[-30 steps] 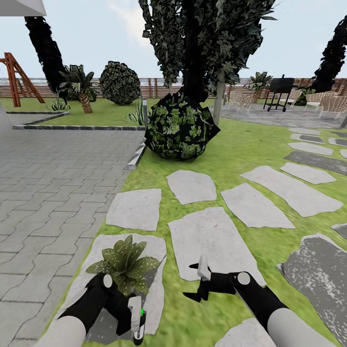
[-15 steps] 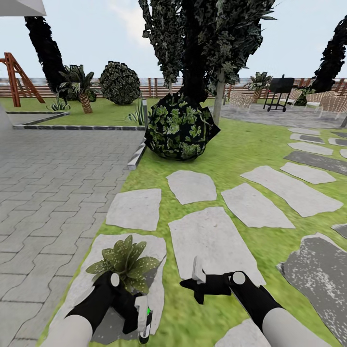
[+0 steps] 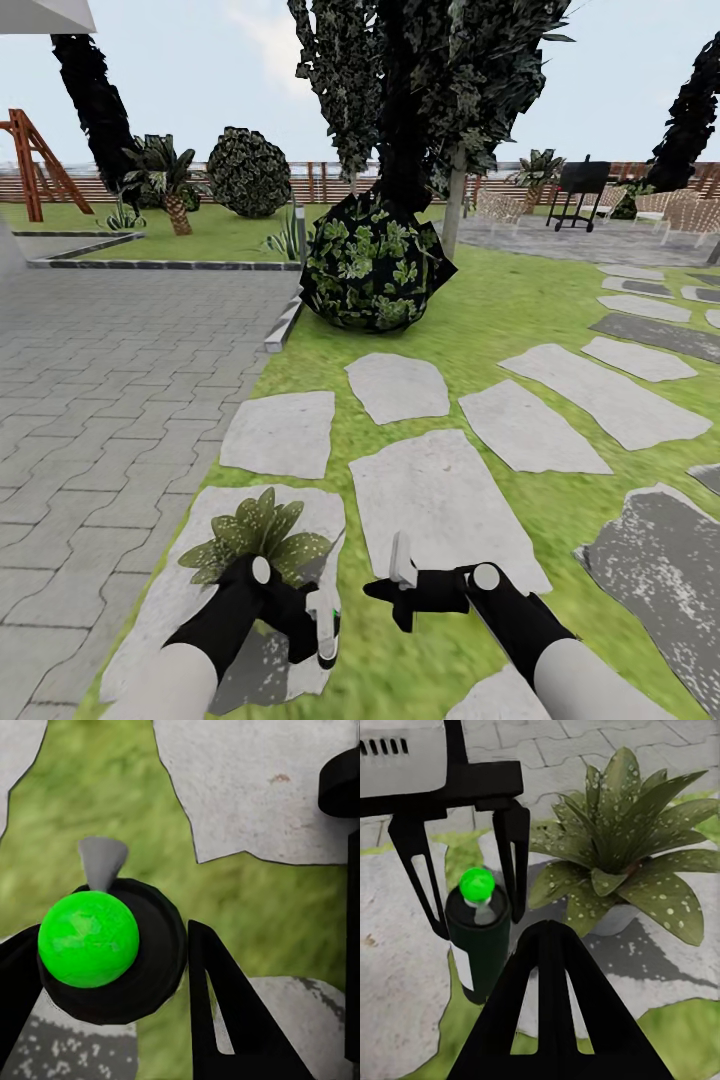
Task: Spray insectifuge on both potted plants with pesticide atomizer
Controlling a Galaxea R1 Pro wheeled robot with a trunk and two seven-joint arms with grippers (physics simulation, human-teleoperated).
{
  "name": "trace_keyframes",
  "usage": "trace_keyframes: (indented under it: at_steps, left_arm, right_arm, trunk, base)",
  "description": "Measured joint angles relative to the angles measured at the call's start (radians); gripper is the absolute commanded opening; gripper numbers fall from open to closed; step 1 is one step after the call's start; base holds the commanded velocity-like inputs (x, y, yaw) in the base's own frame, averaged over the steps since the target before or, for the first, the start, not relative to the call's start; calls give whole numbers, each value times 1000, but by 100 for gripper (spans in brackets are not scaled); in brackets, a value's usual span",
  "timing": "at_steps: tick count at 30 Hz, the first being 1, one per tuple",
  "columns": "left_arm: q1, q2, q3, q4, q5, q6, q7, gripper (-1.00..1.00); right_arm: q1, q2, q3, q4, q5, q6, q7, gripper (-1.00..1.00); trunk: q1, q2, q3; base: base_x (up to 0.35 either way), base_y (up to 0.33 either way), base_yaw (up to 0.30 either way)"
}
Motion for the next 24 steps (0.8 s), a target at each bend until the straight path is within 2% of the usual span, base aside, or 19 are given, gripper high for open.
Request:
trace_keyframes:
  at_steps: [9,17,21,24]
  left_arm:
    - [-1,-8,0,-3,2,1,-1,-100]
    - [-2,-30,-1,-5,4,0,0,-100]
    - [-8,-36,-2,-4,83,1,11,-100]
    - [-14,-37,-2,-4,92,1,12,-100]
  right_arm:
    - [0,4,0,3,1,0,0,-100]
    - [0,4,0,4,2,0,0,-100]
    - [0,4,0,5,2,0,0,-100]
    - [0,4,1,5,2,0,0,-100]
  trunk:
    - [0,0,0]
    - [0,0,0]
    - [0,0,0]
    - [0,0,0]
  base:
    - [0,0,0]
    - [0,0,0]
    - [0,0,0]
    - [0,0,0]
